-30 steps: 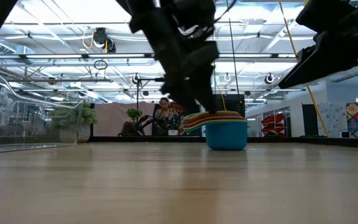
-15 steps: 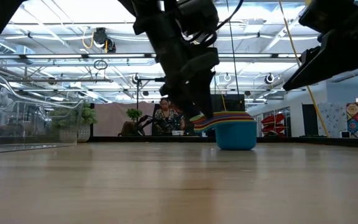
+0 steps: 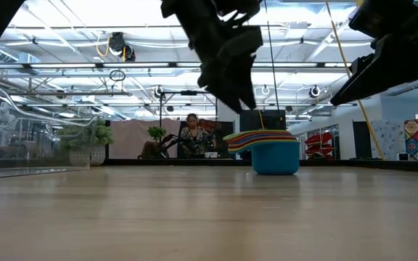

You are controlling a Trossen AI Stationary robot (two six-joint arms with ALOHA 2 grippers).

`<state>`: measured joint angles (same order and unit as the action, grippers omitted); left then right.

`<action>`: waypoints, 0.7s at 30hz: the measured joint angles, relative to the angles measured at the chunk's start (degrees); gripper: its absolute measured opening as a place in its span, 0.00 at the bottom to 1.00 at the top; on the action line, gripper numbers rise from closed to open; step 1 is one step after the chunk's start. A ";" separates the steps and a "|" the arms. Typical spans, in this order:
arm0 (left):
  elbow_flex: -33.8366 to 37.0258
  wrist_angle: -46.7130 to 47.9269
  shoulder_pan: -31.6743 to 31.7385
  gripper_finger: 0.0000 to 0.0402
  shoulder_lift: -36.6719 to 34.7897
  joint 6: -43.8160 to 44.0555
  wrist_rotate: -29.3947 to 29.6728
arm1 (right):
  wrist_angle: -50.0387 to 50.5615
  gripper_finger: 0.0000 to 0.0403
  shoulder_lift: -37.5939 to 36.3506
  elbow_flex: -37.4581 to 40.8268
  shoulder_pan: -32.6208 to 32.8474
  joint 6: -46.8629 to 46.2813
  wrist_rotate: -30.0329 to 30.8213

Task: Nest measuring cups in basket
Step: Put the stacked measuring cup into the transparent bin

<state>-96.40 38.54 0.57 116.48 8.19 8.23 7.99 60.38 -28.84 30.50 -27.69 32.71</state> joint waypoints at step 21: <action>-1.15 5.38 0.54 0.94 0.32 7.17 -5.00 | 0.11 0.45 0.00 0.00 0.00 1.88 -1.68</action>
<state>-97.55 43.93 1.11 116.79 15.36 3.22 8.10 60.38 -28.84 30.50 -25.81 31.03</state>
